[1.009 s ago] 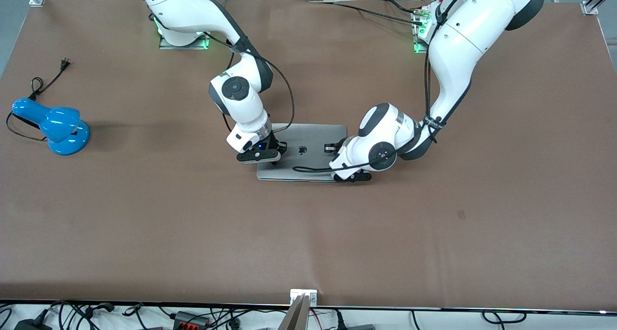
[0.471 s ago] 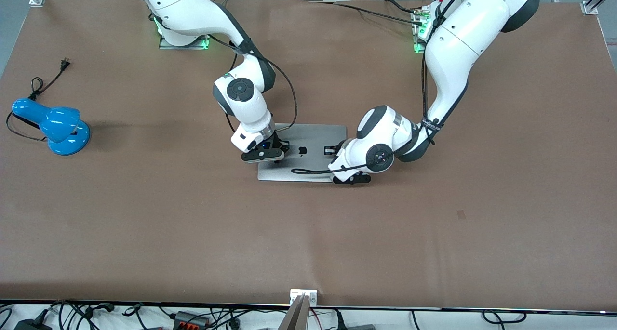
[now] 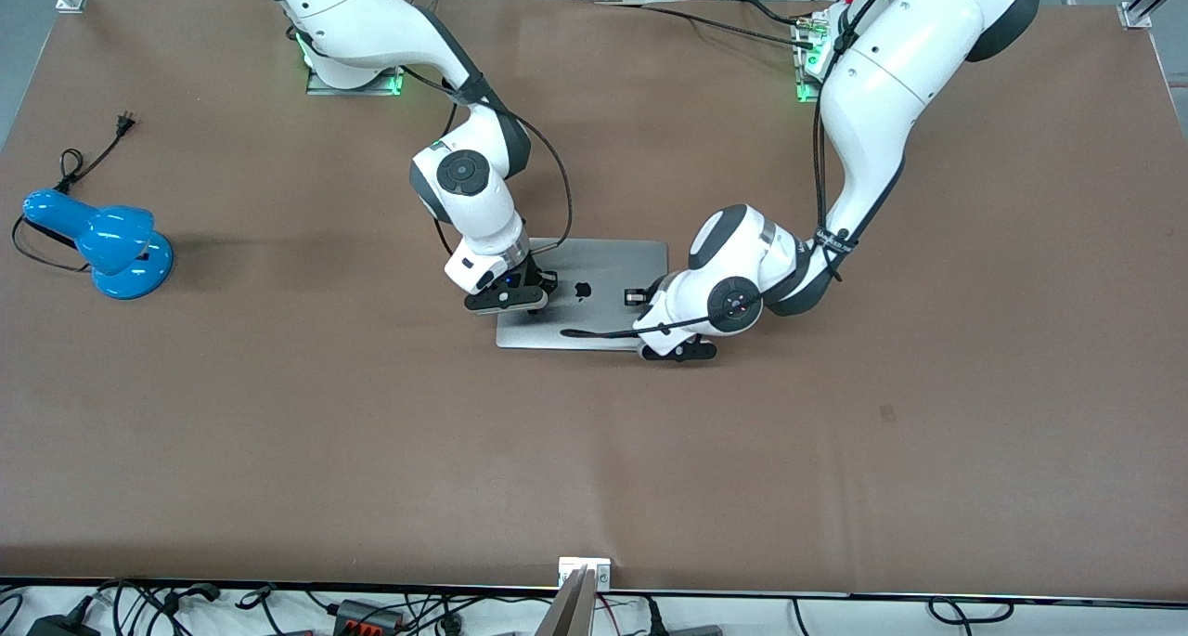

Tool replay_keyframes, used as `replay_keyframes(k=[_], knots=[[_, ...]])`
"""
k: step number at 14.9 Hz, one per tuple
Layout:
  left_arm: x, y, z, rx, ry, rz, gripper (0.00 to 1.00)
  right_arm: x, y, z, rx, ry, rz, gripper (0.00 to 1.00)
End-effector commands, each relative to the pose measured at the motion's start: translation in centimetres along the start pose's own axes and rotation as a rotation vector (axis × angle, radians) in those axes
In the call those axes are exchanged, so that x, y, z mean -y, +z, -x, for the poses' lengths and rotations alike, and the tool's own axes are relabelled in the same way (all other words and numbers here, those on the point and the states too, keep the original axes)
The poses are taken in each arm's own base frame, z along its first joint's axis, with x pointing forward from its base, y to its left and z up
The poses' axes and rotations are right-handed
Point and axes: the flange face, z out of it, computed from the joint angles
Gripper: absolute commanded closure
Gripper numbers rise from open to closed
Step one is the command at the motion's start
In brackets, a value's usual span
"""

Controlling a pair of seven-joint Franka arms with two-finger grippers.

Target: Close laptop with both arms from behind

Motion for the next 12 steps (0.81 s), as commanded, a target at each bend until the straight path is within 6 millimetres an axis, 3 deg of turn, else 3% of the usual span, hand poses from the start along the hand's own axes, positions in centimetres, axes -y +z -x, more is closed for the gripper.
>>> replay_keyframes(k=[1, 5, 7, 9, 10, 11, 12], knots=[[0.4, -4.6, 0.8, -0.017, 0.007, -0.049, 1.00, -0.1, -1.8, -1.0, 0.010, -0.011, 0.026, 1.00], [3.4, -10.9, 1.3, -0.011, 0.074, -0.072, 1.00, -0.2, -5.9, -3.8, 0.066, 0.001, 0.090, 1.00], [5.1, -14.4, 1.6, -0.013, 0.069, -0.080, 0.99, -0.5, -9.5, -6.3, 0.100, 0.022, 0.126, 1.00], [6.0, -16.8, 2.5, -0.007, 0.060, -0.095, 0.99, -2.4, -13.5, -9.0, 0.175, 0.027, 0.180, 1.00], [6.6, -18.5, 2.9, -0.016, 0.050, -0.100, 0.99, -3.0, -15.5, -9.9, 0.217, 0.018, 0.196, 0.94], [7.9, -20.3, 3.0, -0.029, 0.032, -0.100, 0.98, -3.5, -17.2, -10.6, 0.254, 0.011, 0.214, 0.79], [8.9, -22.4, 3.5, -0.041, 0.031, -0.098, 0.99, -4.7, -19.2, -11.6, 0.291, 0.018, 0.233, 0.58]])
